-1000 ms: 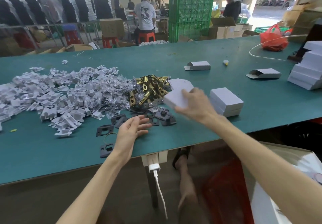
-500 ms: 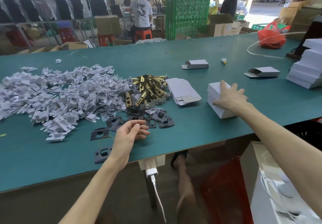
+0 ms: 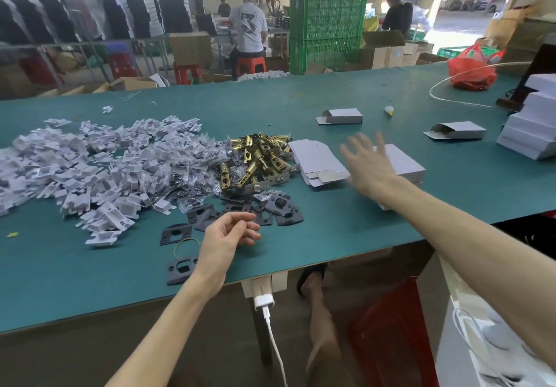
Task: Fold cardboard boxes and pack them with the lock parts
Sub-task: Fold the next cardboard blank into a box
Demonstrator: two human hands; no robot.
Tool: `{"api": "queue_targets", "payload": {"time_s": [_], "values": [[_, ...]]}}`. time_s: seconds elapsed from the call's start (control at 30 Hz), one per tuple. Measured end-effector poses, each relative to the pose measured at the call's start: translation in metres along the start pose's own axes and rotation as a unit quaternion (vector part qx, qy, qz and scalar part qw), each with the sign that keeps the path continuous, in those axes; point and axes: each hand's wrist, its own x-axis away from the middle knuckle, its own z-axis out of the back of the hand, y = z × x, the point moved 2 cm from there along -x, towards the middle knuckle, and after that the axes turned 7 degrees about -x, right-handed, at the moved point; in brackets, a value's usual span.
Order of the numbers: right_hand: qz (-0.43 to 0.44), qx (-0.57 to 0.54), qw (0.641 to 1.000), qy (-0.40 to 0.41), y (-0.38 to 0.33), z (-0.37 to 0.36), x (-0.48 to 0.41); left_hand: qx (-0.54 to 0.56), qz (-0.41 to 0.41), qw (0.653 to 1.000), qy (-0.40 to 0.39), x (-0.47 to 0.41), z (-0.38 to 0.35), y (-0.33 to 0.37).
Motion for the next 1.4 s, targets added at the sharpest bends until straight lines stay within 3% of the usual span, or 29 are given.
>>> {"api": "queue_targets", "payload": {"time_s": [0.07,0.17,0.4,0.5,0.6,0.7,0.77,0.9,1.1,1.23,1.4], "values": [[0.047,-0.012,0.998,-0.039,-0.023,-0.009,-0.002,-0.007,0.001,1.0,0.005,0.0,0.0,0.0],[0.051,-0.051,0.996,-0.053,-0.041,-0.019,-0.003,-0.015,0.001,1.0,0.012,0.0,0.0,0.001],[0.09,-0.063,0.994,0.018,-0.041,-0.008,0.013,-0.02,0.002,1.0,0.021,-0.002,-0.002,0.003],[0.043,-0.136,0.987,0.072,-0.04,-0.005,0.023,-0.02,0.003,1.0,0.02,-0.003,-0.003,0.002],[-0.016,-0.312,0.928,0.205,-0.046,0.0,0.039,-0.023,0.001,1.0,0.008,-0.003,-0.003,0.002],[0.034,-0.486,0.824,0.291,-0.067,0.006,0.069,-0.007,0.001,1.0,-0.014,-0.002,-0.006,0.004],[0.076,-0.55,0.784,0.278,-0.083,0.006,0.089,0.054,0.035,0.997,-0.052,-0.008,-0.007,0.008],[0.127,-0.616,0.738,0.246,-0.114,0.001,0.112,0.239,0.088,0.956,-0.149,-0.024,-0.001,0.021],[0.09,-0.689,0.694,0.189,-0.141,-0.008,0.108,0.344,0.067,0.922,-0.163,-0.034,0.001,0.028],[0.044,-0.687,0.708,0.155,-0.135,-0.018,0.101,0.313,0.049,0.929,-0.193,-0.033,0.006,0.022],[0.003,-0.712,0.694,0.104,-0.128,-0.025,0.092,0.242,0.046,0.946,-0.212,-0.028,-0.002,0.016]]}}
